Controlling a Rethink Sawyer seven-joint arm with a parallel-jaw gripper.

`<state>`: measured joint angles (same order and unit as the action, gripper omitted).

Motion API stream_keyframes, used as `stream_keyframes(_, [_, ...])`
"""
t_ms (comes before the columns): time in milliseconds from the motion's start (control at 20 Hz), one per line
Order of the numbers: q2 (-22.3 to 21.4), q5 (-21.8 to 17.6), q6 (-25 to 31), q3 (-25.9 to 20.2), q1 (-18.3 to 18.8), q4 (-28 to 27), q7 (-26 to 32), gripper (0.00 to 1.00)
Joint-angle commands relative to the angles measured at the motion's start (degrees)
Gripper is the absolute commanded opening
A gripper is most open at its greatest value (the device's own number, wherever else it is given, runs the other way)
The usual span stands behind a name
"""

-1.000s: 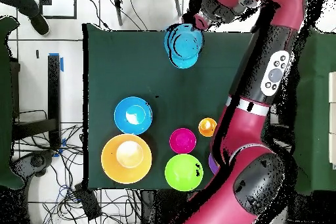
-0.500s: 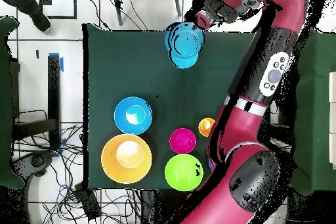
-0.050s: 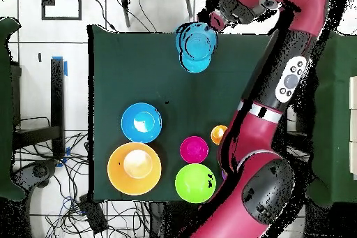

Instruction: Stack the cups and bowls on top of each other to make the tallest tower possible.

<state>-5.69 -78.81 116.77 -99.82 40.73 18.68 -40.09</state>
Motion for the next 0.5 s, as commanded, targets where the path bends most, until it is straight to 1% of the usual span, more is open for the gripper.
stream_keyframes(50, [3.36, -3.16, 2.43, 1.09, -2.70, -5.82, -3.86, 0.00])
stream_keyframes(250, [3.70, -4.83, 2.14, -0.49, -2.86, -6.77, -2.52, 0.00])
stream_keyframes(500, [4.46, -5.66, 0.97, -2.19, -2.90, -7.40, -1.71, 0.00])
